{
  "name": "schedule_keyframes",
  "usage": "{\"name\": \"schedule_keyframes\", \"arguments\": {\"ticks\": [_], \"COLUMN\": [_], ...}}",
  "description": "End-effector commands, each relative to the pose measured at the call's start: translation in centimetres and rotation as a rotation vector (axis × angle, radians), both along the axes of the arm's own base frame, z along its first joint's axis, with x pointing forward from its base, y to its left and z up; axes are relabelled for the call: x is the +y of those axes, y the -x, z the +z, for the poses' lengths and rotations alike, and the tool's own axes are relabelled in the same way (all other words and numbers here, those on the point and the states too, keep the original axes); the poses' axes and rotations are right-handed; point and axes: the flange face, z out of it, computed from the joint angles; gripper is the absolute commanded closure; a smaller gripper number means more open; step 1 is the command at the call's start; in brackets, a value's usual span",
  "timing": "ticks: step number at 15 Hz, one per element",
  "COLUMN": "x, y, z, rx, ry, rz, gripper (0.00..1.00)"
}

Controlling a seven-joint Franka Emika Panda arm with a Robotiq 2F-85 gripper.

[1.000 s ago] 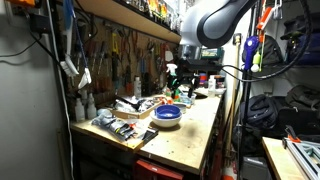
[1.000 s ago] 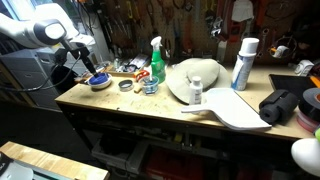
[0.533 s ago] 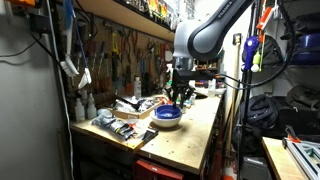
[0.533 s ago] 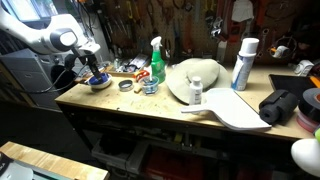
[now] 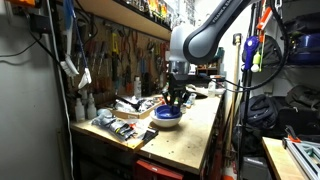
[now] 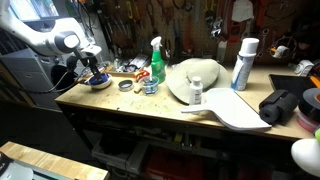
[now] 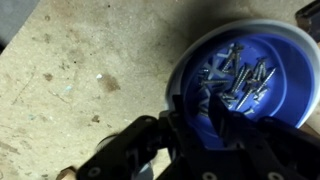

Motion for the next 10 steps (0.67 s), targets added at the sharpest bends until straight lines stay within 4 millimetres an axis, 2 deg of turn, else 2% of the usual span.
{"name": "schedule_keyframes", "arguments": {"ticks": [1,3,5,7,10], "x": [0.0,-0.2,-0.3,-0.1,0.2], "y": [-0.2,-0.2,-0.1,0.0,0.1], "z": [-0.5,-0.6,-0.6,-0.4,1.5], "rx": [0.014,0.016,0.020,0.024,-0.005], "ry": [0.007,0.010,0.013,0.008,-0.005], "rz": [0.002,-0.001,0.002,0.007,0.020], "gripper": [0.86,0.96,0.90,0.90,0.90]}}
